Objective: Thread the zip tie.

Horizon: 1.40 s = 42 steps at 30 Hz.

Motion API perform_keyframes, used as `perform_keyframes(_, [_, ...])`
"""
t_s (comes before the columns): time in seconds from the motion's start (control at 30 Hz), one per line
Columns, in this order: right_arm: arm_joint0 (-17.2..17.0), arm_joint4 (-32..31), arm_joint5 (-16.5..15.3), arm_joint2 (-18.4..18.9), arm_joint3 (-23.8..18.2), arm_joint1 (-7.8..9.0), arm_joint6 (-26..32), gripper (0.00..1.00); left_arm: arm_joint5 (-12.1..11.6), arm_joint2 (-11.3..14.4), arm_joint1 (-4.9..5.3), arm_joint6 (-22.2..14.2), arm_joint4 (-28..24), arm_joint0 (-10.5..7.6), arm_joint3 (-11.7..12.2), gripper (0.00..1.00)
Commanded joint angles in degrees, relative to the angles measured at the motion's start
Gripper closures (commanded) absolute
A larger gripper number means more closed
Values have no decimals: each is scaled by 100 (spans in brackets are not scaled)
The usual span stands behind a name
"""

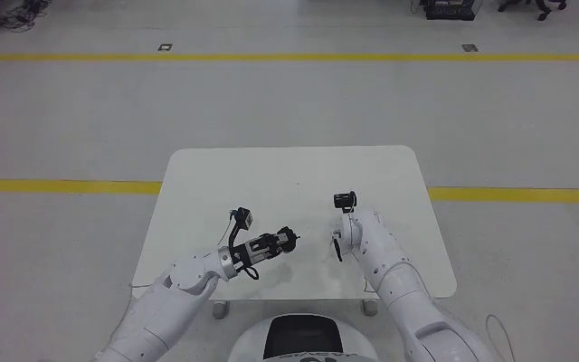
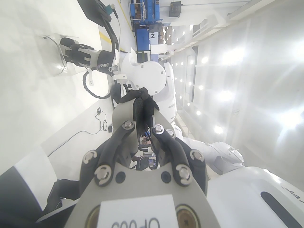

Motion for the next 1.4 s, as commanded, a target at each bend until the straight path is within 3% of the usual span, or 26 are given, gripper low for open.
perform_keyframes(0.0, [-7,-5,8,-4,-21,3,11,100,0,0,0,0,0,0,0,100])
perform_keyframes(0.27, [-171,-58,22,-17,-456,29,156,100,0,0,0,0,0,0,0,100])
perform_keyframes(0.73, [-959,-182,-164,206,-2077,162,515,100,0,0,0,0,0,0,0,100])
perform_keyframes(1.37, [-1483,336,-304,440,-2964,239,-94,100,0,0,0,0,0,0,0,100])
